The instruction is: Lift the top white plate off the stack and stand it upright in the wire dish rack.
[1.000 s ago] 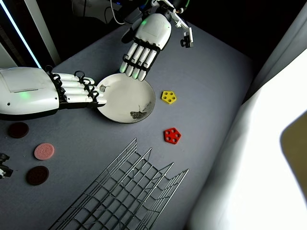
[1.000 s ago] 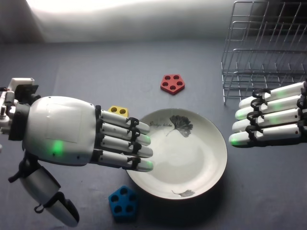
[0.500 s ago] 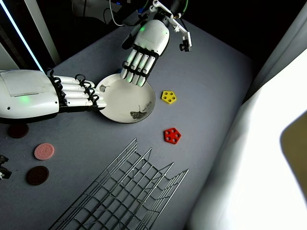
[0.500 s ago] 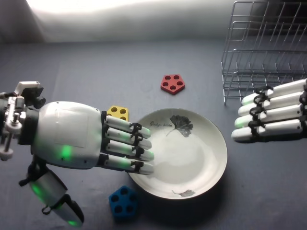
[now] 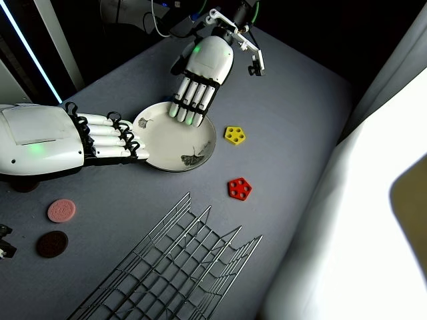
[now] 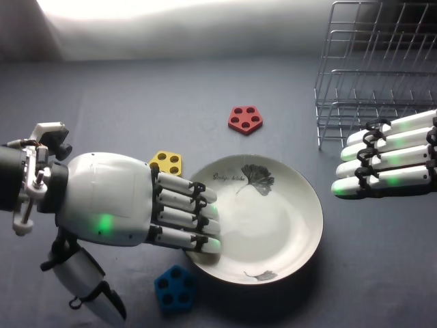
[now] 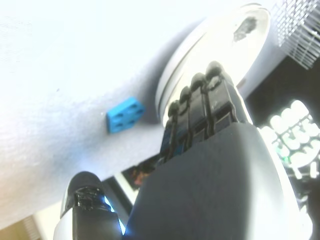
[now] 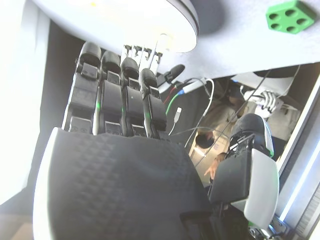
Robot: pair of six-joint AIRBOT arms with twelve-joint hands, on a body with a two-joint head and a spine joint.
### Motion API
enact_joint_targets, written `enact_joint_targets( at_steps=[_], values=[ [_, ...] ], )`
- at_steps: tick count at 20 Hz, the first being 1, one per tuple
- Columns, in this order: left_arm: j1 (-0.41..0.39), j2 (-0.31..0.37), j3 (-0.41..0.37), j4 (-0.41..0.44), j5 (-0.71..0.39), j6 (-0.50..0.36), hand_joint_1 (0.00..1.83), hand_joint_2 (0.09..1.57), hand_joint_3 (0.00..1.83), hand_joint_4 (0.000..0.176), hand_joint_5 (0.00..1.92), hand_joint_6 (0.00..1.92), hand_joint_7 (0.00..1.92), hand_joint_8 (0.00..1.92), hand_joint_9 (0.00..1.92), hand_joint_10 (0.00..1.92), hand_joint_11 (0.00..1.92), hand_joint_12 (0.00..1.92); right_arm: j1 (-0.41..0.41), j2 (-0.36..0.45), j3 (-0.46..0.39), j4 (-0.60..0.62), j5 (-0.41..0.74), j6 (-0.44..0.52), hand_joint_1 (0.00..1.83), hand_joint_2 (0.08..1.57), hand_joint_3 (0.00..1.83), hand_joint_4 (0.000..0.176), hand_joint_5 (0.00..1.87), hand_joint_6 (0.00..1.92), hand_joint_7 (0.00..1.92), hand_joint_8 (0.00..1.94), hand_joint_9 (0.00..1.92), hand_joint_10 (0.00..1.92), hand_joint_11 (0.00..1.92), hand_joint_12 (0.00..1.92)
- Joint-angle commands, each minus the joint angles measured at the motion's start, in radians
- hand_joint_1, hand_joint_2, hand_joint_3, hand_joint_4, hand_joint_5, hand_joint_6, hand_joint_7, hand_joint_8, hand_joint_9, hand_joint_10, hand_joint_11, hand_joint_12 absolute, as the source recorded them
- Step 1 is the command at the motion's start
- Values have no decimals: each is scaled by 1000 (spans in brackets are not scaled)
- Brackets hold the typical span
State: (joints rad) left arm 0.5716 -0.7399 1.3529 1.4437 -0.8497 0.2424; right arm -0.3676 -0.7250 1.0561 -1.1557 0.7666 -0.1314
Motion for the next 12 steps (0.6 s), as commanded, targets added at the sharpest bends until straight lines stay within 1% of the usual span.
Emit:
enact_joint_targets(
  at_steps=[1,2,3,5,6,8,9,11,12],
  values=[
    [-10,-5,1,-42,-41,4,55,977,1,0,20,0,52,0,65,1,78,10,4,9,3,60,69,4,127,922,5,0,140,3,160,0,162,0,180,4],
    [-7,-9,5,-40,-35,4,66,980,2,0,18,1,50,0,59,0,75,9,4,8,4,60,69,4,111,923,5,0,143,4,161,1,166,2,191,8],
    [-1,-14,10,-36,-24,4,107,966,0,0,67,6,102,6,116,8,121,26,4,7,4,58,69,4,115,922,3,0,141,2,167,3,181,8,199,11],
    [8,-21,15,-27,-9,4,94,970,1,0,60,1,94,1,109,1,115,22,4,7,5,53,69,4,135,919,1,0,144,3,169,3,186,8,206,13],
    [13,-23,16,-26,-5,4,61,976,4,0,27,0,54,0,64,0,85,9,4,6,7,52,69,4,82,923,3,0,136,1,169,1,188,5,211,13],
    [22,-28,20,-11,13,3,73,975,3,0,38,6,60,4,68,4,86,9,4,5,12,52,69,4,64,934,7,0,114,0,150,0,172,0,197,7],
    [27,-29,22,-11,17,3,61,974,1,0,34,3,56,2,64,2,79,6,4,4,14,52,69,4,77,921,0,0,151,14,188,14,219,17,257,30],
    [32,-31,25,-8,20,3,64,968,0,0,38,3,60,2,73,4,88,9,5,3,17,48,69,4,104,910,0,0,160,11,198,11,225,12,255,25],
    [34,-32,27,-5,22,2,78,971,0,0,27,0,53,0,65,0,79,5,5,2,17,42,69,4,118,917,0,0,125,1,164,1,188,2,214,7]
  ],
)
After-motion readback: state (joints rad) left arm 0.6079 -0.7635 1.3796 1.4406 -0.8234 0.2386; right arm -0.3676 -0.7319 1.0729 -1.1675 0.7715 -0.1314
